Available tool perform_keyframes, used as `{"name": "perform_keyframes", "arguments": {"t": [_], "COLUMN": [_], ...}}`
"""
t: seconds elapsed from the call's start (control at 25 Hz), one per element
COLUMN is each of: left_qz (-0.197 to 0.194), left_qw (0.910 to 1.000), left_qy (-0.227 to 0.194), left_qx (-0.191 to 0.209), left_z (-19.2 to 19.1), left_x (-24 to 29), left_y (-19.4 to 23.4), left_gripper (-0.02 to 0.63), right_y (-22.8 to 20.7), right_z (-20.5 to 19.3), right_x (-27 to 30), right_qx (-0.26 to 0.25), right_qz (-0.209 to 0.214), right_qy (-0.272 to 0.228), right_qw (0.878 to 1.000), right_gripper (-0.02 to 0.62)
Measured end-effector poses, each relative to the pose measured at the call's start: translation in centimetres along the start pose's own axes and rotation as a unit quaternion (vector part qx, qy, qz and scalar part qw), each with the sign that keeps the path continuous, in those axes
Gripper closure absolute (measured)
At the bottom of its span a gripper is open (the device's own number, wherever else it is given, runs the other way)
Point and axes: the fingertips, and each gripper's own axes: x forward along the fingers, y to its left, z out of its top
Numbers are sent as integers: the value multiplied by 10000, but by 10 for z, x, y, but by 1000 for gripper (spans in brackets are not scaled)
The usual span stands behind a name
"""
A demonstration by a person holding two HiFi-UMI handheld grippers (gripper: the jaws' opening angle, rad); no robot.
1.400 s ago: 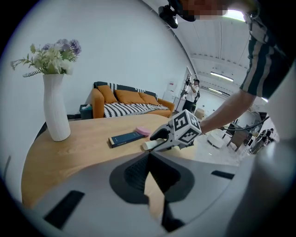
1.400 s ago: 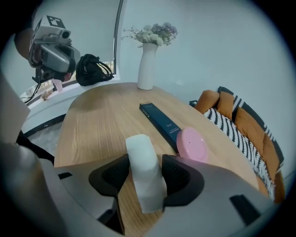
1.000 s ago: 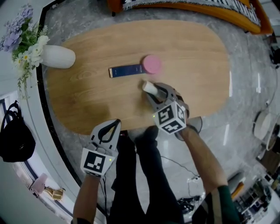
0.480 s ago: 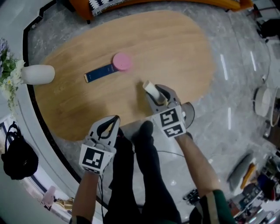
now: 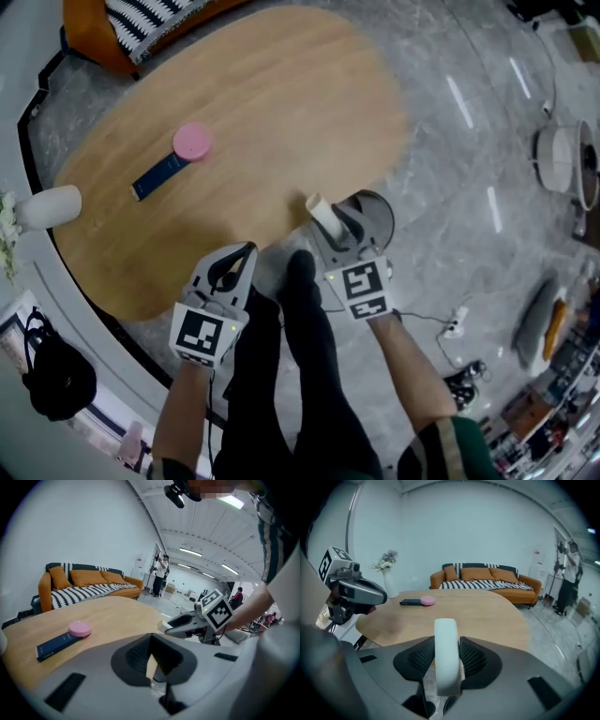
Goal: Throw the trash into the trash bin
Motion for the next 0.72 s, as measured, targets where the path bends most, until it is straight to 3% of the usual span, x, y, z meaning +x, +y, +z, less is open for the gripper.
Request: {"name": "perform_keyframes", "arguments": {"t": [0.36,0.48,0.72], "left_qz": [-440,-481,-637], "left_qw": [9983,9985,9966], "left_qy": [195,138,153], "left_qx": [319,218,503], "left_z": [-7,-7,-22], "left_x": [58,74,101], "left_y": [-49,-58,-66], "left_gripper": [606,606,606], "right_y": [-44,-58,-85], "right_z": [-104,-144,-224], "right_x": [-35,-29,5], "right_qx": [531,761,1210], "right_qz": [-434,-593,-899], "right_qy": [396,564,1055], "right_qw": [9969,9937,9829], "right_gripper": [436,436,436]}}
